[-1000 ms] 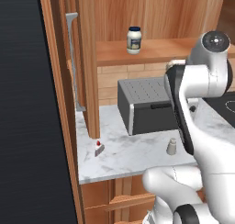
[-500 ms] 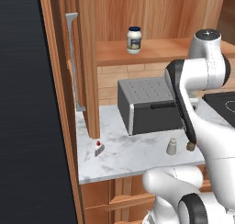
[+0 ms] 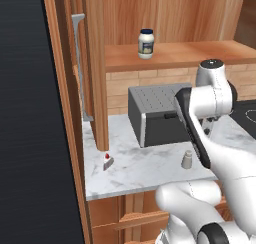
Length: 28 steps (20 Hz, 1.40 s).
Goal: There are various items on the counter. Only move the condiments/shakers into the cabinet.
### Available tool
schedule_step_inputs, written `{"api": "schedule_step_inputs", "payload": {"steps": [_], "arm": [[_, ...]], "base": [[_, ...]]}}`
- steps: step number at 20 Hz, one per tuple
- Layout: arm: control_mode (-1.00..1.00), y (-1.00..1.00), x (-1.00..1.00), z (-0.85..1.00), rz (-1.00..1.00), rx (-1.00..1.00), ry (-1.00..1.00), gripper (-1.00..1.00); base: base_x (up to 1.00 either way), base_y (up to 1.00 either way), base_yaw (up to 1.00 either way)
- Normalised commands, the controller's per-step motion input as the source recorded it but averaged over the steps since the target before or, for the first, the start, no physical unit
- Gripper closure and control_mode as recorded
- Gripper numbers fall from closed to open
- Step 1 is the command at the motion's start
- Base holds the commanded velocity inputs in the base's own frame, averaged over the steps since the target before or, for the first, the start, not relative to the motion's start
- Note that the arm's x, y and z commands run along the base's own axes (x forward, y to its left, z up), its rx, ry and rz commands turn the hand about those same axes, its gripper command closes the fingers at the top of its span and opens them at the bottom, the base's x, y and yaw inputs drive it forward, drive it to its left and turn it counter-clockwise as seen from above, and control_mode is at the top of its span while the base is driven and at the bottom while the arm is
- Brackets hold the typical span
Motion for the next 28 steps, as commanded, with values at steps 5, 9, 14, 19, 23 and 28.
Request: {"api": "schedule_step_inputs", "payload": {"steps": [5,9,14,19,23,28], "arm": [[-1.0,0.0,0.0,-0.67,0.0,0.04,0.0,-1.0],[-1.0,0.0,0.13,-0.35,0.0,0.08,-0.04,-1.0],[-1.0,0.0,0.16,-0.24,0.0,0.1,-0.01,-1.0],[-1.0,0.0,0.14,-0.21,0.0,0.07,-0.02,-1.0],[-1.0,-0.03,0.01,-0.21,0.0,0.0,0.0,-1.0],[-1.0,-0.03,0.0,-0.27,0.0,0.0,0.0,-1.0]], "base": [[0.0,0.0,0.0],[0.0,0.0,0.0],[0.0,0.0,0.0],[0.0,0.0,0.0],[0.0,0.0,0.0],[0.0,0.0,0.0]]}}
